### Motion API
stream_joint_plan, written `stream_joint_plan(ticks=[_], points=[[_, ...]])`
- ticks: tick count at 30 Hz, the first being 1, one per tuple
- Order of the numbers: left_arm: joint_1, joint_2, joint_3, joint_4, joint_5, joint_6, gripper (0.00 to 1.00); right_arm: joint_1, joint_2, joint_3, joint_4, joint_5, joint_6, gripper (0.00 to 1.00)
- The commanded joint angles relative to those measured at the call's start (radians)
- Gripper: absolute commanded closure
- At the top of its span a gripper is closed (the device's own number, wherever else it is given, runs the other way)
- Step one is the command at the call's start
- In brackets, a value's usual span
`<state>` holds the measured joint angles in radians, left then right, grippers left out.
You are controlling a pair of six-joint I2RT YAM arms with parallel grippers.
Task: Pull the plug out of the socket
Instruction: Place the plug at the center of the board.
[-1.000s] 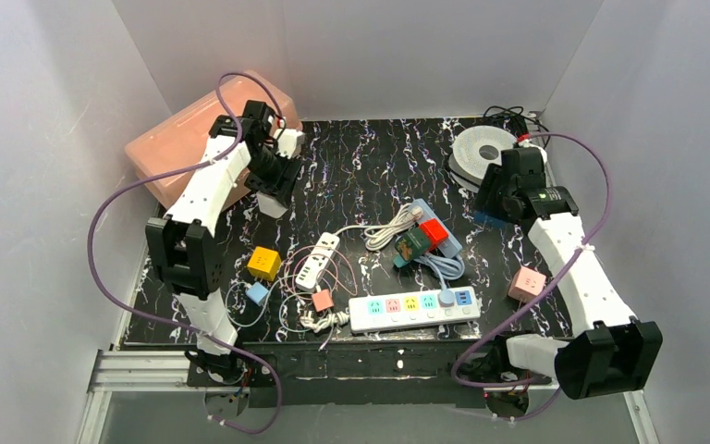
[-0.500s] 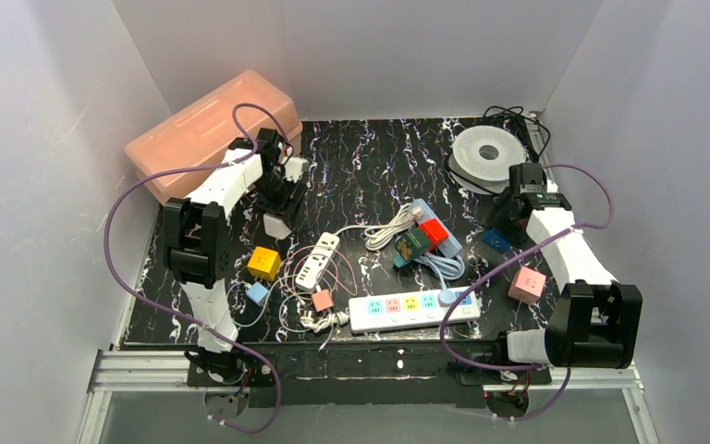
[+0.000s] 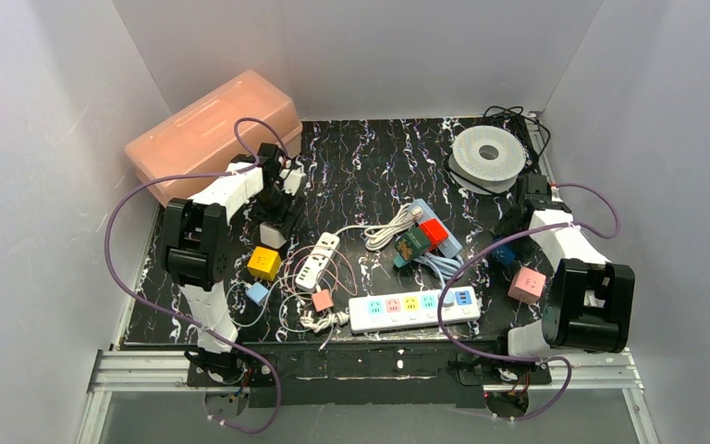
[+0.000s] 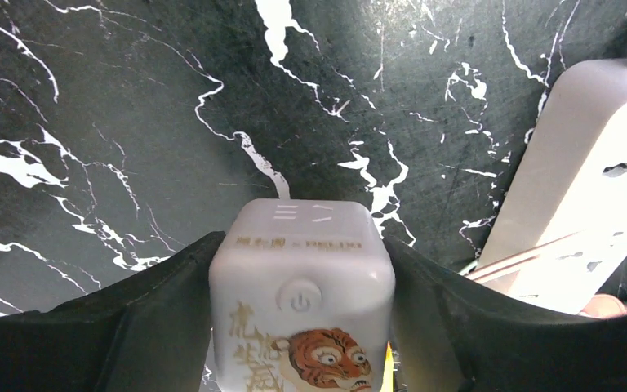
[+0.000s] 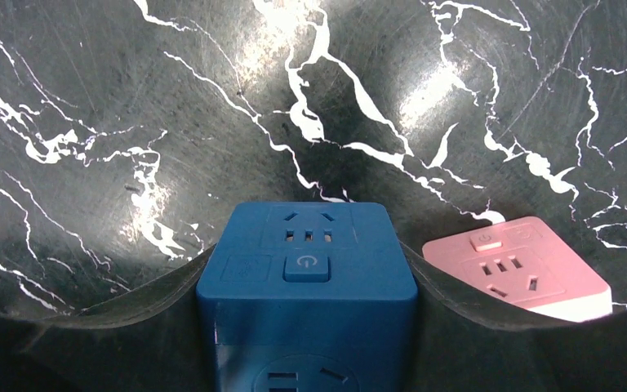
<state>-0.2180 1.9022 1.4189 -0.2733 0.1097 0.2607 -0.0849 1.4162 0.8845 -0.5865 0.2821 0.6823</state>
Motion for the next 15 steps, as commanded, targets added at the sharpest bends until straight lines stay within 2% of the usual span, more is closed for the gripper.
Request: stream_joint_plan(ticks=[1, 4, 6, 7, 8, 10, 15], points=[[-0.001, -0.071, -0.038, -0.054, -0.019, 0.014, 0.26, -0.013, 0.033, 0.004, 0.046, 0.042, 0.037, 0.77], [0.000, -0.086, -0.039, -0.063, 0.002, 0.009, 0.03, -0.022, 0.065, 0.009, 0.038, 0.030, 0.032, 0.70], [-0.001, -0.103, -0.036, -0.073, 0.020, 0.008, 0.02, -0.022, 0.074, 0.008, 0.038, 0.028, 0.026, 0.61], [-0.001, -0.113, -0.031, -0.081, 0.029, 0.010, 0.02, -0.022, 0.077, 0.011, 0.034, 0.029, 0.025, 0.54], [-0.001, -0.120, -0.023, -0.096, 0.040, 0.012, 0.02, -0.022, 0.079, 0.015, 0.027, 0.031, 0.026, 0.41], [-0.001, -0.138, 0.007, -0.143, 0.068, 0.019, 0.02, -0.022, 0.076, 0.027, 0.005, 0.043, 0.033, 0.27], [-0.001, -0.205, 0.085, -0.266, 0.166, 0.046, 0.02, -0.022, 0.030, 0.054, -0.024, 0.057, 0.000, 0.18]])
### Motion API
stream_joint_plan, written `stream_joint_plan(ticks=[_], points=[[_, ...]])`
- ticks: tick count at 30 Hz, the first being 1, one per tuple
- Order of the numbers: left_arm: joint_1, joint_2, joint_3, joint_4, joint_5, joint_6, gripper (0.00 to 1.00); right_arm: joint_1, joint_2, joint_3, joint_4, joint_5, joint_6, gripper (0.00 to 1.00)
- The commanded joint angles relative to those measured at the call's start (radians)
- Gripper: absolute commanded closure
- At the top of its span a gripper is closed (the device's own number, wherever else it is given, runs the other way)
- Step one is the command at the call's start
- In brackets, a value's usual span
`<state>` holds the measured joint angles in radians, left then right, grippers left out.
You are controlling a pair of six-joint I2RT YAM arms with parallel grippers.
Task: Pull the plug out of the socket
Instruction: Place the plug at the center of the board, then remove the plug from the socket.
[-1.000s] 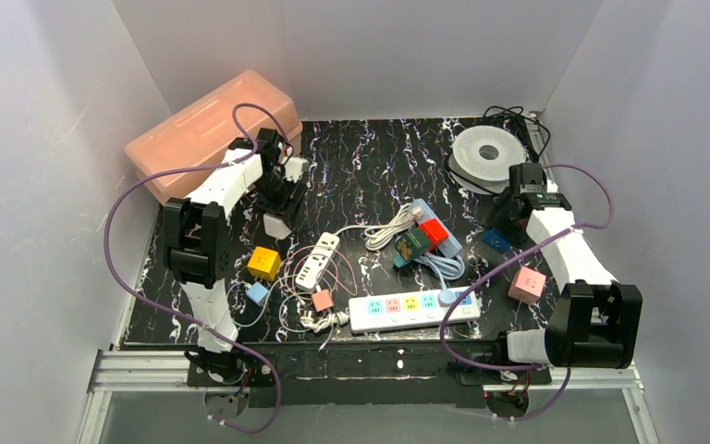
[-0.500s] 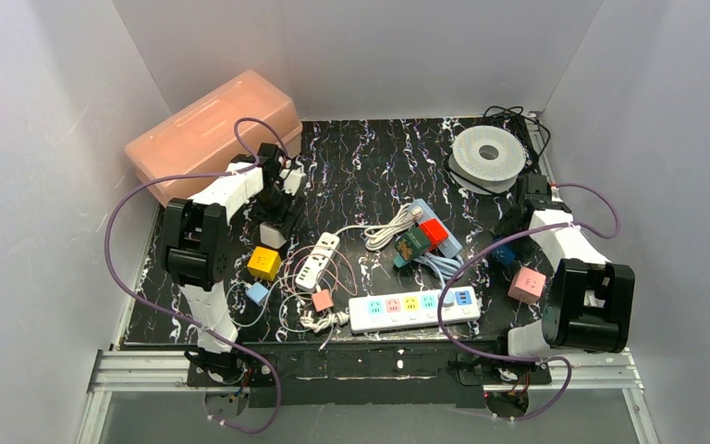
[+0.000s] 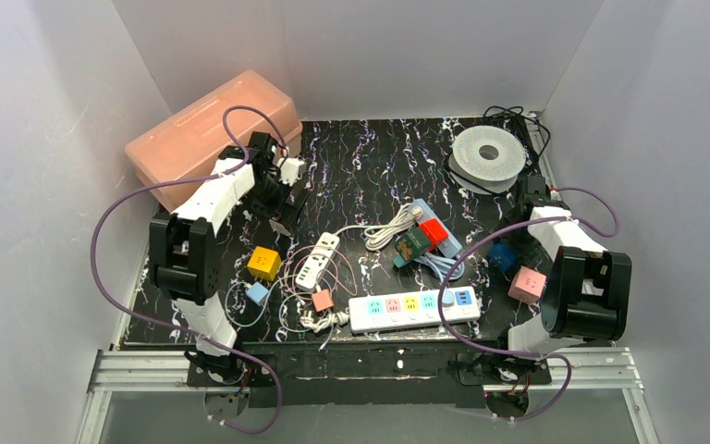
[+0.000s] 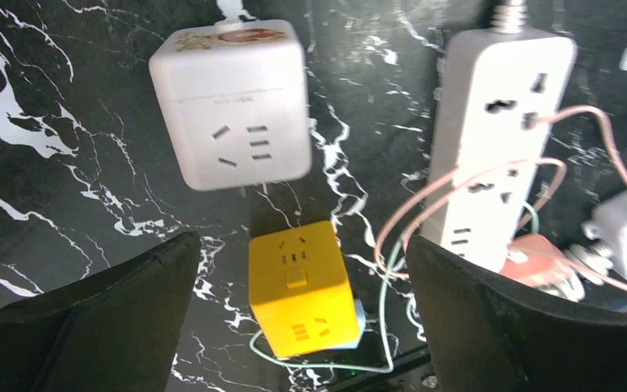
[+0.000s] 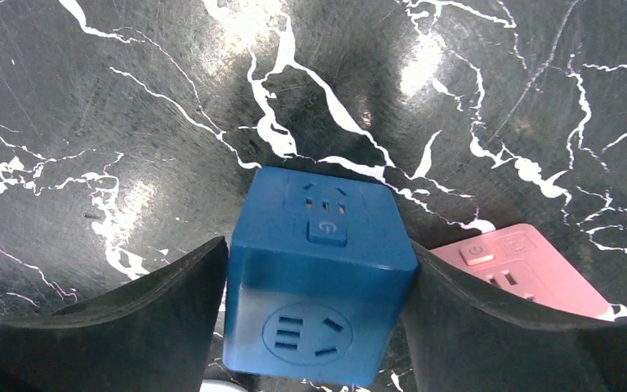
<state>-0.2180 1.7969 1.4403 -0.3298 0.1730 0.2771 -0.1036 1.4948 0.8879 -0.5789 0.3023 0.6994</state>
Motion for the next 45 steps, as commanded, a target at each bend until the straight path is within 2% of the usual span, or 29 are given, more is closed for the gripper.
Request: stream_joint_plan(ticks=[1, 8, 12, 16, 20, 26, 29, 34, 40, 45], points=[[-0.001, -0.124, 0.083, -0.231, 0.123, 0.035, 0.02, -0.004, -0.061, 0.057, -0.049, 0.040, -0.018, 0.17], [-0.008, -0.256, 0.196, -0.390, 0.282, 0.031, 0.02, 0.009, -0.252, 0.066, -0.106, 0.004, -0.017, 0.14], [-0.069, -0.392, 0.149, -0.425, 0.339, 0.093, 0.02, 0.073, -0.458, 0.018, -0.115, -0.054, -0.017, 0.13], [-0.180, -0.522, 0.060, -0.431, 0.318, 0.230, 0.02, 0.232, -0.594, -0.014, -0.158, -0.063, -0.006, 0.12], [-0.294, -0.622, -0.005, -0.404, 0.347, 0.282, 0.02, 0.430, -0.654, -0.055, -0.232, -0.038, 0.077, 0.12], [-0.536, -0.746, -0.171, -0.276, 0.368, 0.430, 0.02, 0.485, -0.726, -0.183, -0.233, -0.095, 0.155, 0.12], [-0.671, -0.742, -0.216, -0.233, 0.313, 0.492, 0.02, 0.486, -0.740, -0.225, -0.240, -0.092, 0.170, 0.12], [-0.803, -0.676, -0.256, -0.167, 0.256, 0.525, 0.02, 0.485, -0.739, -0.285, -0.265, -0.083, 0.234, 0.11], [-0.912, -0.622, -0.364, -0.037, 0.176, 0.501, 0.02, 0.484, -0.773, -0.382, -0.199, -0.115, 0.284, 0.13], [-0.926, -0.567, -0.409, 0.008, 0.133, 0.383, 0.02, 0.484, -0.784, -0.441, -0.163, -0.165, 0.312, 0.17]])
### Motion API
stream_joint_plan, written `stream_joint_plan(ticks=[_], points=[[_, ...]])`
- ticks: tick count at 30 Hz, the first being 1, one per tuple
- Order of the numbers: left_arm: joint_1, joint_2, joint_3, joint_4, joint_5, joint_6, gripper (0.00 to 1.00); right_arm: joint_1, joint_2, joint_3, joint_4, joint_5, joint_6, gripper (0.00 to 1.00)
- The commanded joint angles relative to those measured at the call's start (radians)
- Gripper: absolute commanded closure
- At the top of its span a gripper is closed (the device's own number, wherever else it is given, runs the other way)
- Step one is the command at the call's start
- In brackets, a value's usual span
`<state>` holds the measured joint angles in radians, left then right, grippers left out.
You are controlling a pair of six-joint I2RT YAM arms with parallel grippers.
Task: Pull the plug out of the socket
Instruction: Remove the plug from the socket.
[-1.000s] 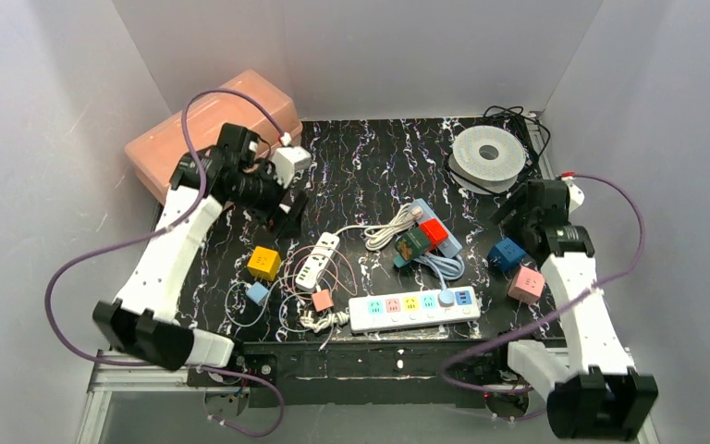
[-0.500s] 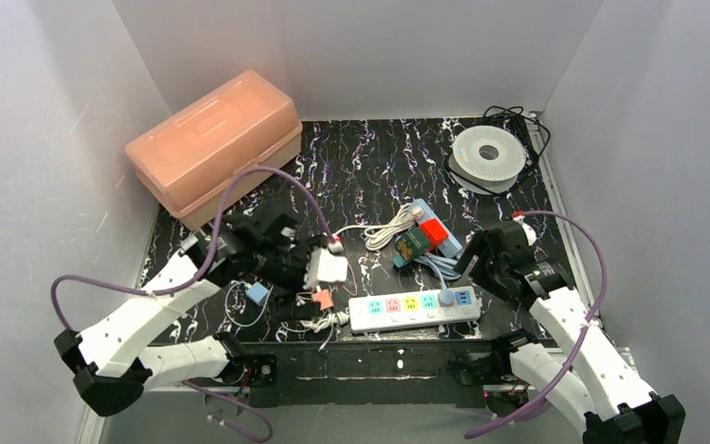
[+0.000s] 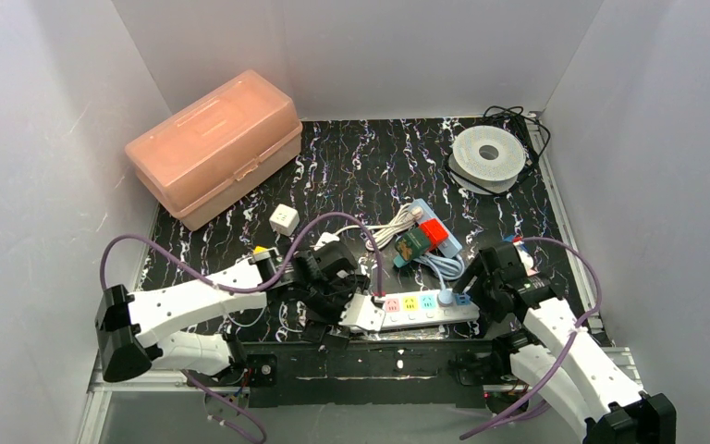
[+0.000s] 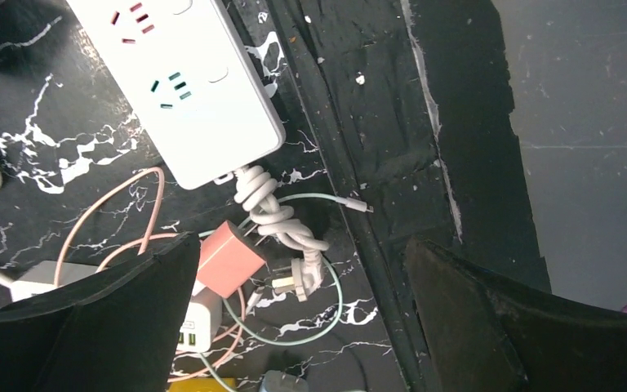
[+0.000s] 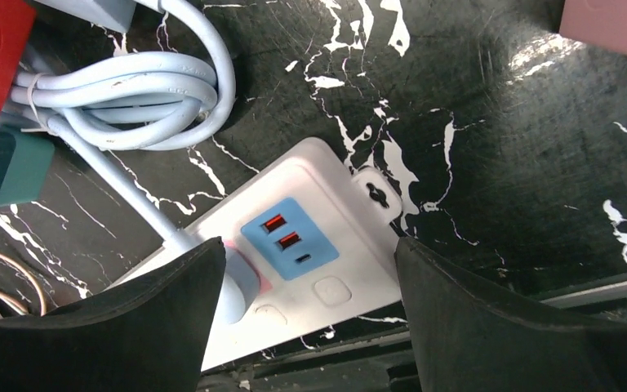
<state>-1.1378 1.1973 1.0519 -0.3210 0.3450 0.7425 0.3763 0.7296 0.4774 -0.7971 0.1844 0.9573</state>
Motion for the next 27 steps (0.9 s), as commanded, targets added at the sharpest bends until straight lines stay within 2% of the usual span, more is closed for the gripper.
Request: stream_joint_plan(ticks=[1, 13, 19, 27], points=[[-0.007, 0.044, -0.025, 0.010, -0.034, -0.097, 0.02, 0.004, -0.026, -0.039, 0.061, -0.060, 0.061, 0.18], [-0.008, 0.204, -0.077, 0.145, -0.026, -0.163, 0.02, 0.006, -0.086, -0.162, 0.235, -0.281, 0.145, 0.24], [-0.008, 0.253, -0.063, 0.160, -0.014, -0.187, 0.02, 0.016, -0.099, -0.182, 0.282, -0.309, 0.169, 0.27], [-0.008, 0.347, -0.076, 0.308, -0.120, -0.153, 0.02, 0.018, -0.130, -0.146, 0.219, -0.292, 0.151, 0.27]])
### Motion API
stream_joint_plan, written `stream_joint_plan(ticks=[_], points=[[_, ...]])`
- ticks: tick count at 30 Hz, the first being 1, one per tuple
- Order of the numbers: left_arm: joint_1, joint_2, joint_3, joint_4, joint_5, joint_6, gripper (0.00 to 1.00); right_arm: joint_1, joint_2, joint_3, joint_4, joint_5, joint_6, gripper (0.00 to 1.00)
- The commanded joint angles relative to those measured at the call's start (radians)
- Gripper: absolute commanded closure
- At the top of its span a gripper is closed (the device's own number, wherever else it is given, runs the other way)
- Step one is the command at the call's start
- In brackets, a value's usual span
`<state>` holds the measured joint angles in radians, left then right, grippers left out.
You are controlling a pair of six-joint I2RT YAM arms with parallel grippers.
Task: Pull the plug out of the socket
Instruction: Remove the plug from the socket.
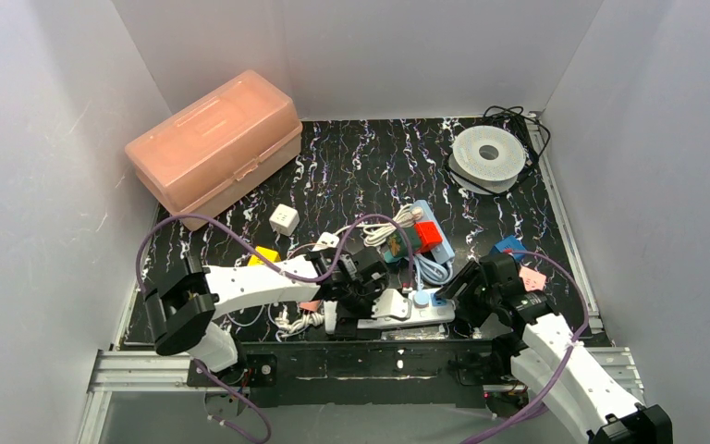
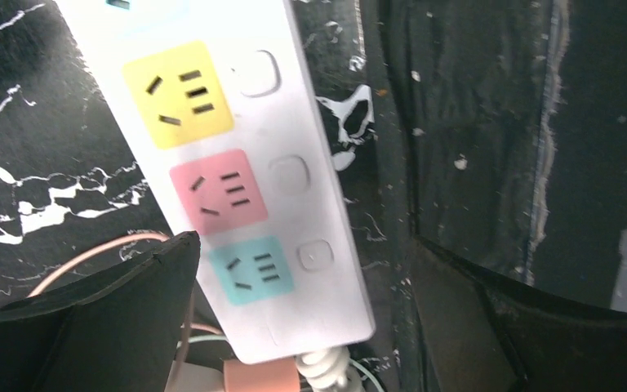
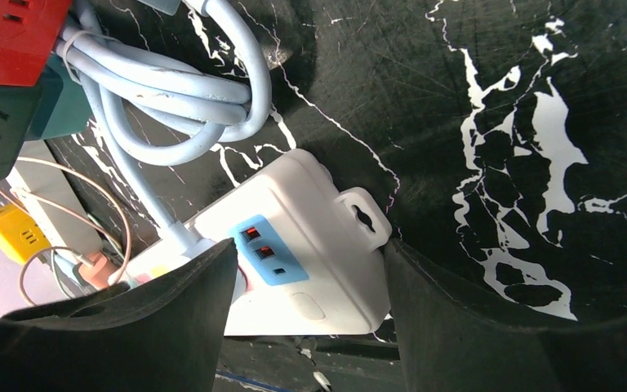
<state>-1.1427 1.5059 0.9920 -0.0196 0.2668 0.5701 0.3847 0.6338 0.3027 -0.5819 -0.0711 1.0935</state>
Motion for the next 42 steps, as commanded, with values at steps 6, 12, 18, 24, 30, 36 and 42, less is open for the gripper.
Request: stream_joint_plan(ticks=[6, 12, 18, 24, 30, 36, 42], points=[[-0.003, 0.100, -0.033, 0.107, -0.131, 0.050, 0.02, 0.009, -0.069, 0.026, -0.005, -0.055, 0.037, 0.28], [-0.021, 0.101, -0.017, 0.074, -0.109, -0.011, 0.02, 0.010, -0.086, 0.056, 0.001, -0.082, 0.052, 0.31], [-0.047, 0.123, -0.019, 0.062, -0.131, -0.003, 0.02, 0.010, -0.094, 0.099, -0.036, -0.090, 0.035, 0.33], [0.027, 0.152, 0.073, -0.057, -0.084, -0.155, 0.19, 0.010, -0.155, 0.059, -0.077, -0.076, 0.033, 0.32], [0.102, 0.152, 0.152, -0.140, 0.021, -0.246, 0.54, 0.010, -0.205, 0.029, -0.114, -0.068, 0.040, 0.30], [0.128, 0.161, 0.198, -0.181, 0.048, -0.285, 0.86, 0.010, -0.243, 0.020, -0.150, -0.075, 0.044, 0.26], [0.149, 0.183, 0.255, -0.228, 0.072, -0.332, 0.85, 0.009, -0.279, 0.077, -0.300, -0.093, 0.003, 0.24]])
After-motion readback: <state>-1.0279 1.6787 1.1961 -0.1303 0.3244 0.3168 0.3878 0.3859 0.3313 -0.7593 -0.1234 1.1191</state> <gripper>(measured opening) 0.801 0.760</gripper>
